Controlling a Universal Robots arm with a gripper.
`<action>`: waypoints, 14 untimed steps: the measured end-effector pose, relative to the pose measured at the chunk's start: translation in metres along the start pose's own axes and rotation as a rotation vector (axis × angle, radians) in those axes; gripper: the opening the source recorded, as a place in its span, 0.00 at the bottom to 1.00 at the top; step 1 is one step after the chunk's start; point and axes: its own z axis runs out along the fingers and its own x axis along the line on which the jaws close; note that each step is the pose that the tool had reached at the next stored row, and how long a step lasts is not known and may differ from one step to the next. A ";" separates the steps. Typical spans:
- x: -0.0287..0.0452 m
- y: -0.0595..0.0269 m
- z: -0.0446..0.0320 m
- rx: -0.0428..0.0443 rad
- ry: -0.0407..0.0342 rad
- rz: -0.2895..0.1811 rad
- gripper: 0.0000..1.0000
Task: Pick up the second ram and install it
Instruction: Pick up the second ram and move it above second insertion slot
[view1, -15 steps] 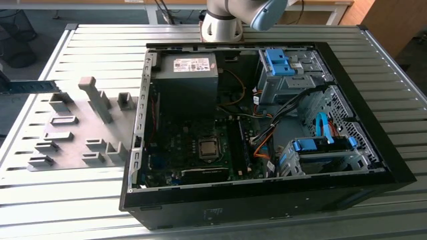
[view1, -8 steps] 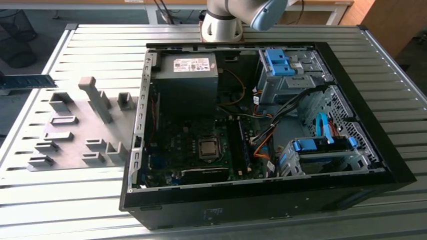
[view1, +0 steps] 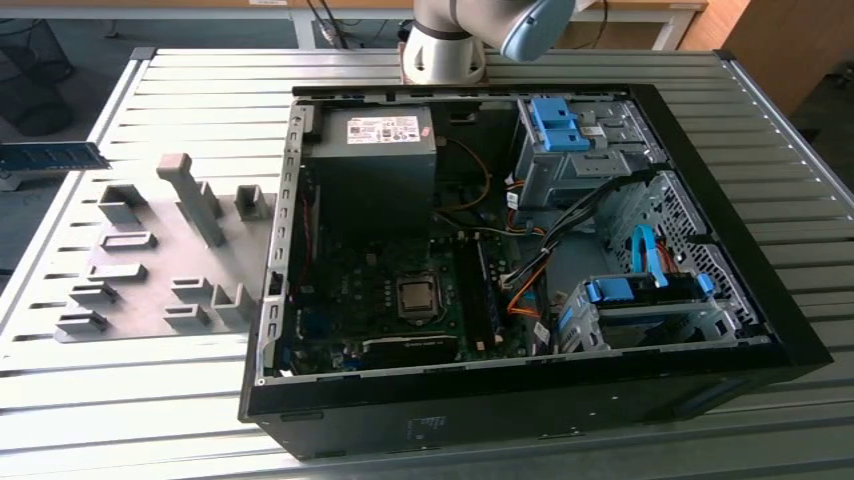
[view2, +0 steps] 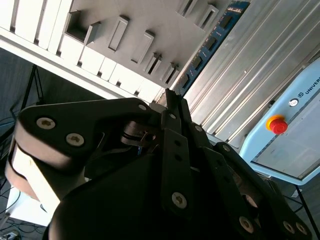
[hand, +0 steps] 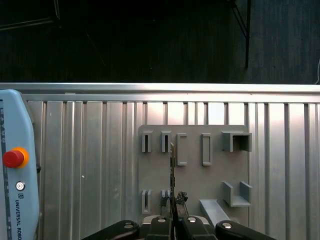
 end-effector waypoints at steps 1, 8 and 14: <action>0.0000 0.0000 0.0000 0.0001 -0.0001 0.000 0.14; 0.0000 0.0000 -0.0003 0.0001 0.0000 0.000 0.14; 0.0000 -0.0091 -0.0005 -0.0001 0.0001 0.000 0.14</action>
